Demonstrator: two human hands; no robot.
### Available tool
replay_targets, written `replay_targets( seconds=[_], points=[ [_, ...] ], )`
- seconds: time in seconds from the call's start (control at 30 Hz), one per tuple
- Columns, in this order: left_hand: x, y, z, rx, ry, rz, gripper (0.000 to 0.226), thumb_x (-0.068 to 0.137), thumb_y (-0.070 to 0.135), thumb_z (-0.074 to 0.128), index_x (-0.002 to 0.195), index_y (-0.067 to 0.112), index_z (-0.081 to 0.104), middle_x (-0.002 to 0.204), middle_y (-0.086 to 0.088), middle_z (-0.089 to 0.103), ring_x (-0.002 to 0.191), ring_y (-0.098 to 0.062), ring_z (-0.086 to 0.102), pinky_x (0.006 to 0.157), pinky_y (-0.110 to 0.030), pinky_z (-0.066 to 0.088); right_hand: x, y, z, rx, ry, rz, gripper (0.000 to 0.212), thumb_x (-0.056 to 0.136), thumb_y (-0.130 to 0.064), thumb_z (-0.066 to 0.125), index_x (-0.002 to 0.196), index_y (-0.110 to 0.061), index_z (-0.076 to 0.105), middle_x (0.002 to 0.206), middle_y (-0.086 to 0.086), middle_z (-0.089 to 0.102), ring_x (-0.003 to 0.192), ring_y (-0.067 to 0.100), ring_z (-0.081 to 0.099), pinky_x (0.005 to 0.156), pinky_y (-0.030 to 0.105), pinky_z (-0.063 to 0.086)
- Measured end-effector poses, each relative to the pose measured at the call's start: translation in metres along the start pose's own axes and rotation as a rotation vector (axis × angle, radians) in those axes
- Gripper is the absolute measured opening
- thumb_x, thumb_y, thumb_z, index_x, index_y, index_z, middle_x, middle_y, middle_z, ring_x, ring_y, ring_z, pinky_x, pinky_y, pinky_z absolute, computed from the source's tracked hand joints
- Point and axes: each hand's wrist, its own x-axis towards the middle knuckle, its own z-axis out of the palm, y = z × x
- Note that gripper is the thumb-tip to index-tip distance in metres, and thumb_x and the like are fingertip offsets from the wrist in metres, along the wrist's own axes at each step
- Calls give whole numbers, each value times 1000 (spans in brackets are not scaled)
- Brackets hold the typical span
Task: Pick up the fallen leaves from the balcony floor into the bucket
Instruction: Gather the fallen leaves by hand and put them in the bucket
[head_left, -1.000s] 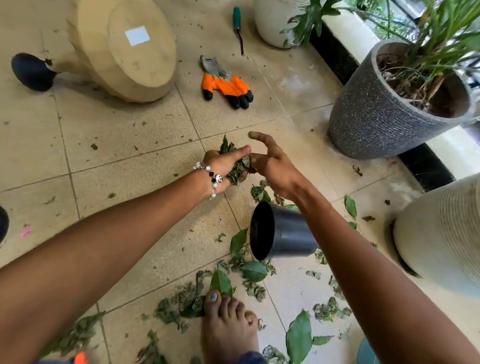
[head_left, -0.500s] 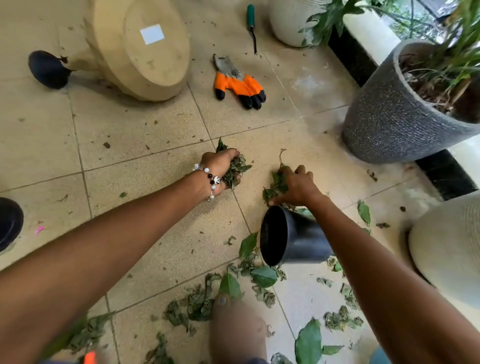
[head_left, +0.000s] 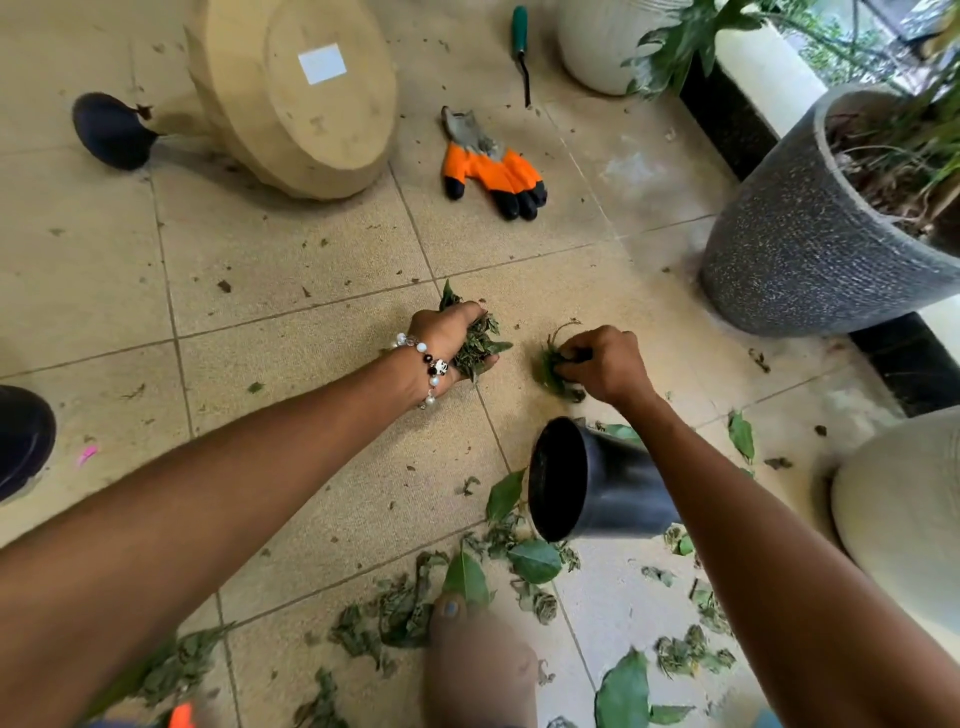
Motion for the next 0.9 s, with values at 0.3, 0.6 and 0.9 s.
replay_targets(
  seconds=[0.3,0.6,0.9],
  points=[
    [-8,-7,29,-29,-53,-4,33,83,32,75,101,6,66,99,-14,69,81,-29,69,55,-30,56,-20,-57,-23,952,-126,-17,12,83,11,63,93,5,68,77,8,72,68,16,67,70,29,57],
    [-27,-9,58,-54,-112,38,51,69,17,87,109,-3,62,103,-21,69,89,-36,69,59,-45,59,-40,-40,-62,585,-241,-211,26,86,1,63,106,-12,73,103,4,74,101,18,68,93,36,53],
    [-22,-15,65,64,-40,89,22,74,-6,76,74,3,56,69,-14,63,52,-22,63,44,-29,55,-56,58,-52,149,-194,425,60,77,-26,79,128,-8,52,126,14,56,98,25,58,68,29,51]
  ],
)
